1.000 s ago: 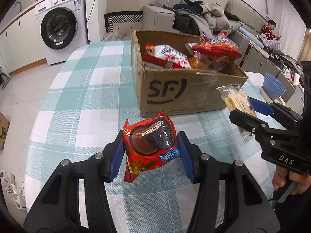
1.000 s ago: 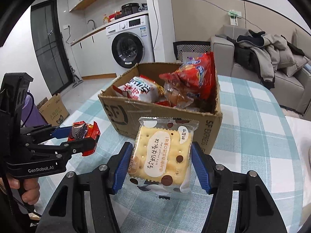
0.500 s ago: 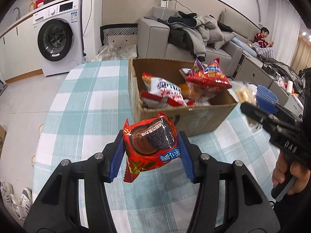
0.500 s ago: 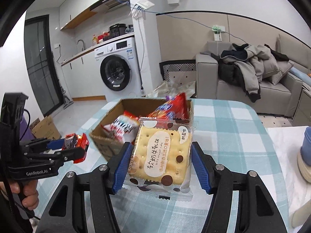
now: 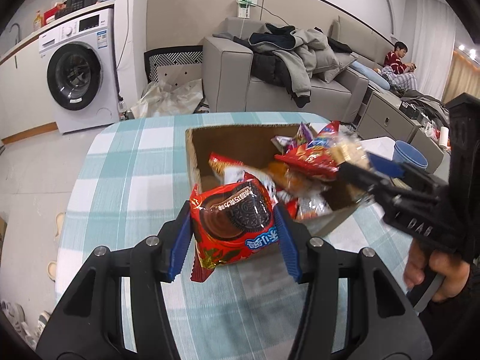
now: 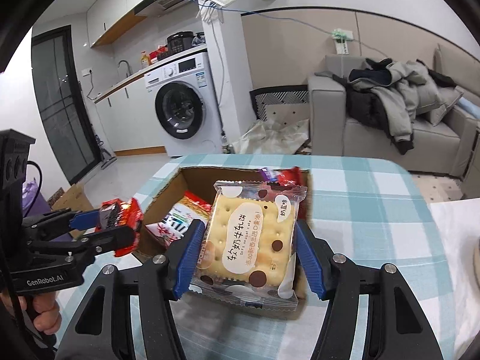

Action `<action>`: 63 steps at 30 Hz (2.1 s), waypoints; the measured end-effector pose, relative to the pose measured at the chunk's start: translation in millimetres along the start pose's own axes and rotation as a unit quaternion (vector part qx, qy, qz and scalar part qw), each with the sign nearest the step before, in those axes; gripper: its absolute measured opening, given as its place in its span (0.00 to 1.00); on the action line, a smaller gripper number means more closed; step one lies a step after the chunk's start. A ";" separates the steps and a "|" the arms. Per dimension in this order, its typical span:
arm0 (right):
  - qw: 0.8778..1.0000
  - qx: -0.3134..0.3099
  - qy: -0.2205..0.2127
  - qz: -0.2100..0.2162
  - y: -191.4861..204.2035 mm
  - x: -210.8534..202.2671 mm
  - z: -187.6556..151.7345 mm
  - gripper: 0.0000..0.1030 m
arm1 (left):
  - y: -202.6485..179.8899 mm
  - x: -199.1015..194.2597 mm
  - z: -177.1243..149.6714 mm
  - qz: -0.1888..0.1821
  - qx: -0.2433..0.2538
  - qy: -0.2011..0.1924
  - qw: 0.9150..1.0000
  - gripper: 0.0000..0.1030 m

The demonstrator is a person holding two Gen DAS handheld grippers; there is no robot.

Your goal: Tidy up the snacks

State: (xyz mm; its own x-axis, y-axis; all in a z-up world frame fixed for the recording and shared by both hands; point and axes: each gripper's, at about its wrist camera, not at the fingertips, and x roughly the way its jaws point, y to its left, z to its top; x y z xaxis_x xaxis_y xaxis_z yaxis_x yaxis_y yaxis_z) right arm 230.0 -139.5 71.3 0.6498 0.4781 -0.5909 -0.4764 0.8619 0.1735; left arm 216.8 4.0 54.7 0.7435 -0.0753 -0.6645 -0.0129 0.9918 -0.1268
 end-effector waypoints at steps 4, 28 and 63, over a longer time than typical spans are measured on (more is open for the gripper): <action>1.000 -0.013 0.011 0.006 10.0 22.2 5.1 0.60 | -2.4 10.1 11.4 -0.002 0.007 0.001 1.000 0.48; 0.993 -0.108 0.013 -0.051 10.1 44.6 -7.4 0.84 | -12.2 63.2 47.4 0.000 0.024 0.018 1.000 0.48; 0.999 -0.034 -0.038 -0.011 -1.7 -31.3 -65.4 1.00 | 5.0 -1.6 -31.8 0.019 -0.011 -0.034 0.999 0.99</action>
State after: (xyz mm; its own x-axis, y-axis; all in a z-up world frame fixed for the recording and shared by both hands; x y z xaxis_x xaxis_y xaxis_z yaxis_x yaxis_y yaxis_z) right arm 171.8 -166.9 38.0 0.7025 0.4720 -0.5326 -0.4984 0.8605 0.1054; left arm 194.2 5.8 31.7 0.7863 -0.0305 -0.6171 -0.0560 0.9912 -0.1203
